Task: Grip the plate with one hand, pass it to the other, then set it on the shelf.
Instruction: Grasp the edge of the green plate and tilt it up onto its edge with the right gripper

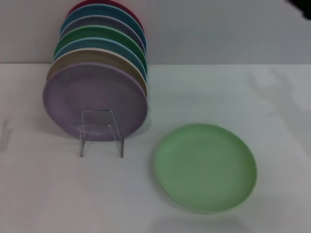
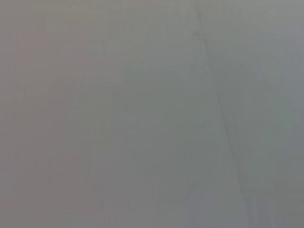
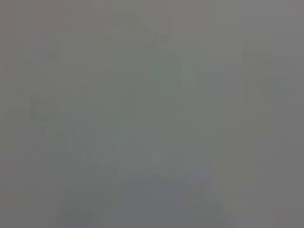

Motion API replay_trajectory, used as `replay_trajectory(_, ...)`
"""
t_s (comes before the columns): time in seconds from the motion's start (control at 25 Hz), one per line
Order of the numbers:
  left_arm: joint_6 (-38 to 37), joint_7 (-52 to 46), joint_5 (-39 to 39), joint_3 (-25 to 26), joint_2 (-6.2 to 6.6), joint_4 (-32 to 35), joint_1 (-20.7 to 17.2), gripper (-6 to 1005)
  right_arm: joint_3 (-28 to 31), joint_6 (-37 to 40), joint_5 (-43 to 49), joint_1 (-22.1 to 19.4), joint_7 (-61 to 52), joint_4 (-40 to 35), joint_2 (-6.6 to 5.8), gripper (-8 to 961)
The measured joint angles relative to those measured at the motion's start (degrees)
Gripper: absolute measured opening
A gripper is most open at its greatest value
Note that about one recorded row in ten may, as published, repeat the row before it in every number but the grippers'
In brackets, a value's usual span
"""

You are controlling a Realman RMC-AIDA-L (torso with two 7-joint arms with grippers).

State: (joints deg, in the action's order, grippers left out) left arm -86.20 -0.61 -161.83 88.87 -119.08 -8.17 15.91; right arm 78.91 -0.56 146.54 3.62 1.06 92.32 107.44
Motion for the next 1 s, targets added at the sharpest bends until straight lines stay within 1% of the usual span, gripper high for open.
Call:
replay_trajectory(0.04,0.0,0.0,0.0,0.0,-0.01,0.0,0.1,808,6.1,-15.2,4.1,1.3,1.8,5.6,5.06,768)
replay_trajectory(0.08,0.0,0.0,0.0,0.0,-0.01,0.0,0.1,808,8.8,-22.3,5.2,2.3,3.1,7.9,7.57,767)
replay_trajectory(0.12,0.0,0.0,-0.1,0.0,-0.01,0.0,0.1,808,8.8,-22.3,5.2,2.3,3.1,7.9,7.57,767)
replay_trajectory(0.16,0.0,0.0,-0.1,0.0,-0.01,0.0,0.3,808,13.7,-33.2,5.5,4.3,5.2,10.9,10.96,766)
replay_trajectory(0.2,0.0,0.0,-0.1,0.0,-0.01,0.0,0.3,808,13.7,-33.2,5.5,4.3,5.2,10.9,10.96,766)
replay_trajectory(0.24,0.1,0.0,-0.2,0.0,-0.01,0.0,0.5,808,17.0,-43.3,3.9,7.2,5.2,12.3,11.44,766)
replay_trajectory(0.28,0.1,0.0,-0.2,0.0,-0.01,0.0,0.5,808,17.0,-43.3,3.9,7.2,5.2,12.3,11.44,765)
replay_trajectory(0.32,0.1,0.0,-0.2,-0.1,0.0,0.1,0.6,808,17.9,-47.9,2.6,8.6,4.6,12.4,10.95,765)
replay_trajectory(0.4,0.2,0.1,-0.1,-0.1,0.03,0.1,0.7,808,20.7,-56.1,0.4,11.6,4.2,11.9,10.38,764)
replay_trajectory(0.44,0.2,0.1,0.0,-0.1,0.04,0.1,0.7,808,23.8,-63.0,-0.1,14.0,4.2,11.4,10.42,764)
replay_trajectory(0.48,0.2,0.1,0.0,-0.1,0.07,0.1,0.8,808,23.8,-63.0,-0.1,14.0,4.2,11.4,10.42,763)
replay_trajectory(0.52,0.2,0.1,-0.1,-0.1,0.11,0.1,0.8,808,25.7,-68.7,0.1,15.7,4.2,11.4,10.52,763)
replay_trajectory(0.56,0.2,0.1,-0.1,-0.1,0.11,0.1,0.8,808,25.7,-68.7,0.1,15.7,4.2,11.4,10.52,763)
replay_trajectory(0.6,0.2,0.1,0.0,-0.1,0.13,0.1,0.8,808,26.5,-71.3,0.1,16.5,4.2,11.6,10.52,762)
replay_trajectory(0.64,0.2,0.1,0.0,-0.1,0.14,0.1,0.8,808,27.7,-76.2,0.1,17.8,4.0,11.9,10.33,762)
replay_trajectory(0.68,0.2,0.1,0.1,0.0,0.15,0.0,0.8,808,27.7,-76.2,0.1,17.8,4.0,11.9,10.33,761)
replay_trajectory(0.72,0.2,0.1,0.1,0.0,0.15,0.0,0.8,808,28.9,-80.8,0.2,19.1,3.9,11.8,10.18,761)
replay_trajectory(0.76,0.3,0.1,0.1,0.0,0.16,0.0,0.8,808,28.9,-80.8,0.2,19.1,3.9,11.8,10.18,761)
replay_trajectory(0.84,0.3,0.1,0.1,0.0,0.17,0.0,0.8,808,29.8,-85.9,1.1,21.3,3.9,9.9,10.14,760)
replay_trajectory(1.0,0.4,0.1,0.1,0.0,0.18,0.0,0.8,808,29.8,-87.9,3.5,22.9,4.0,6.4,10.25,758)
